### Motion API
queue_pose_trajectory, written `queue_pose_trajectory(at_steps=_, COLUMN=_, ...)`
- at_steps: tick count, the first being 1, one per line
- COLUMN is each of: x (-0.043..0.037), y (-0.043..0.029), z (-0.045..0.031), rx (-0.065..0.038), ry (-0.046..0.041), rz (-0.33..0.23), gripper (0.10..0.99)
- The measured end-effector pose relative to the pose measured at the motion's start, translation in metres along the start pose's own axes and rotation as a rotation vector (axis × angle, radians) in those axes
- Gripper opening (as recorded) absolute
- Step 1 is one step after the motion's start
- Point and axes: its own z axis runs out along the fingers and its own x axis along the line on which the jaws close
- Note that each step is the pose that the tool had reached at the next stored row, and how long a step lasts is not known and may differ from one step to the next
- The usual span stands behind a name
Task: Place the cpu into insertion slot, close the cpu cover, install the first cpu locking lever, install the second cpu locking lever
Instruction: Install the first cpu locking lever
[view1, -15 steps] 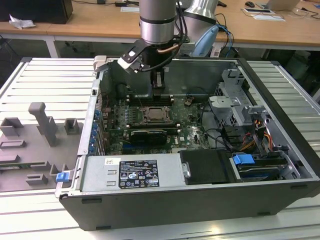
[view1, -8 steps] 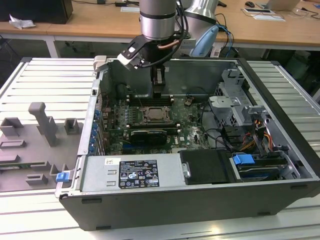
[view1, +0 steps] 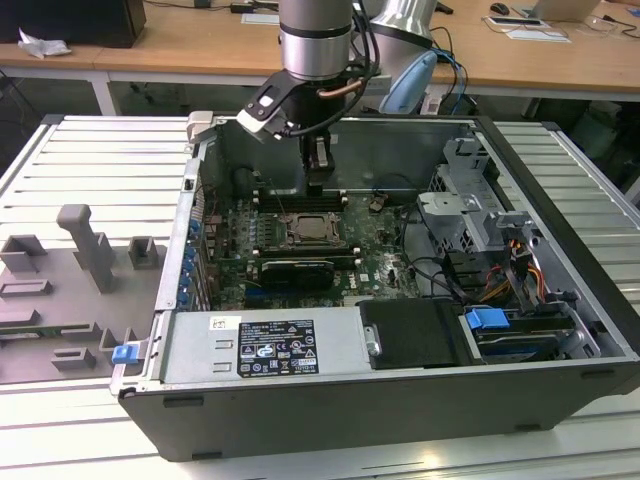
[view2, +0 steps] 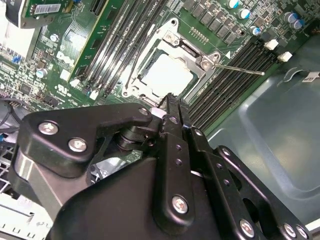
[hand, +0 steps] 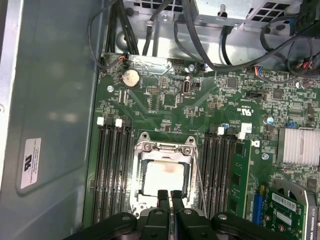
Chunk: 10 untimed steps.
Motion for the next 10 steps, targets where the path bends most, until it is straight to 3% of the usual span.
queue_pose_trajectory(at_steps=10, x=0.0, y=0.0, z=0.0, rx=-0.001, ry=0.0024, rz=-0.048, gripper=0.161)
